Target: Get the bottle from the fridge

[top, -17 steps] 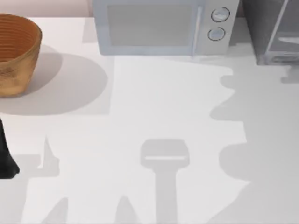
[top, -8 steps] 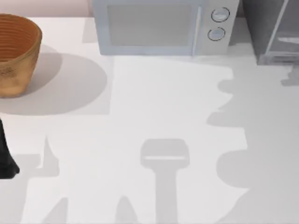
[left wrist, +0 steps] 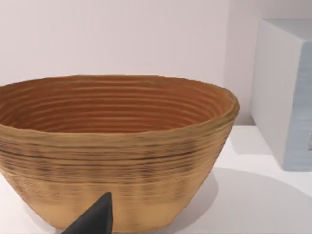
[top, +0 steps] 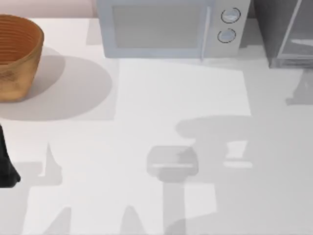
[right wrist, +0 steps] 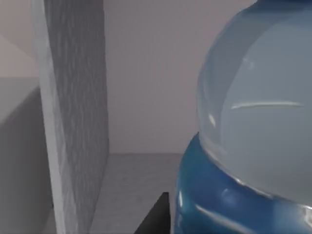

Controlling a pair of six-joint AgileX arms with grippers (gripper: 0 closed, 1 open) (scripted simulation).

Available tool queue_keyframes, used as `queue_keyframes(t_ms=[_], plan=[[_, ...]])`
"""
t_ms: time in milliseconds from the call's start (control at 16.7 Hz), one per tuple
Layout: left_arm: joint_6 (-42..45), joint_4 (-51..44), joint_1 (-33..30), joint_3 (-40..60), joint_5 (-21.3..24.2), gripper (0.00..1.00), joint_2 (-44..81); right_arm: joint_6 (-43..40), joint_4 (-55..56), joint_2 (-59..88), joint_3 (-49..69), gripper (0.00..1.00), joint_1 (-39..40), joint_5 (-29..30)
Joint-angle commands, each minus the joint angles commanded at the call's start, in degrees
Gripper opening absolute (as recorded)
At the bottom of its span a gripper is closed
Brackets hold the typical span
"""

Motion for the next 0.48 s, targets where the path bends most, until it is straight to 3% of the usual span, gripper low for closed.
queue_keyframes(t_ms=[480], plan=[[0.0, 0.0, 0.0, 0.0, 0.0, 1.0, 0.0, 0.3, -28.87, -50.5, -19.53, 0.0, 5.56, 4.84]])
